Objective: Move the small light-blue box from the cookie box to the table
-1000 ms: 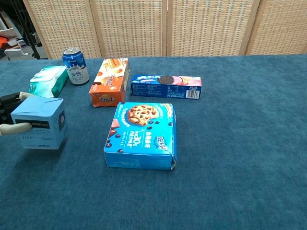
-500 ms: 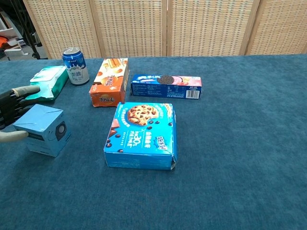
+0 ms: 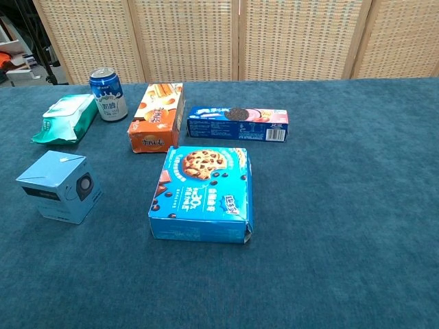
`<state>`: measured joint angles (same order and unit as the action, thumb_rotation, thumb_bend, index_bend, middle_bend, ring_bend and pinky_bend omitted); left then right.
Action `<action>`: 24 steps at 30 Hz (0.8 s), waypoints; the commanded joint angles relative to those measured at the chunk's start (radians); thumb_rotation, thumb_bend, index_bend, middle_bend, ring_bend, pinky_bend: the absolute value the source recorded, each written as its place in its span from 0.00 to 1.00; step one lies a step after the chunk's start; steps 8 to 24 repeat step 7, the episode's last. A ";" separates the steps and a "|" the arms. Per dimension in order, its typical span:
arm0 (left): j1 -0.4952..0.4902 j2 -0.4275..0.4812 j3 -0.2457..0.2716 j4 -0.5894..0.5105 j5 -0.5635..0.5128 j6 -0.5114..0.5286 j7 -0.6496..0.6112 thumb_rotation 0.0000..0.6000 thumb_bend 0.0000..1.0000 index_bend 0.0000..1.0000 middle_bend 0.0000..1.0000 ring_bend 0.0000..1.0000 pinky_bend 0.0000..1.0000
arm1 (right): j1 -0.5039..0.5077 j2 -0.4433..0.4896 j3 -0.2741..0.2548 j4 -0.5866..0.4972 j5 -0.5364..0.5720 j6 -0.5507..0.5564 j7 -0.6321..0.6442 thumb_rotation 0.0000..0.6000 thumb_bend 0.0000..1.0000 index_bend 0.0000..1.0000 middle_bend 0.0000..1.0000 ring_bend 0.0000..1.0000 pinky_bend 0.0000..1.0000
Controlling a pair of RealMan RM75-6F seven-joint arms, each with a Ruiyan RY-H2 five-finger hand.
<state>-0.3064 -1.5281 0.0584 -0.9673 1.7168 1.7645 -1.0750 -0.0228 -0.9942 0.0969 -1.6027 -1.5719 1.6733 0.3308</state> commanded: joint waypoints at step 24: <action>0.073 0.504 0.037 -0.699 -0.203 -0.251 0.901 1.00 0.00 0.00 0.00 0.00 0.00 | -0.002 -0.003 -0.001 -0.003 -0.003 0.004 -0.011 1.00 0.00 0.00 0.00 0.00 0.00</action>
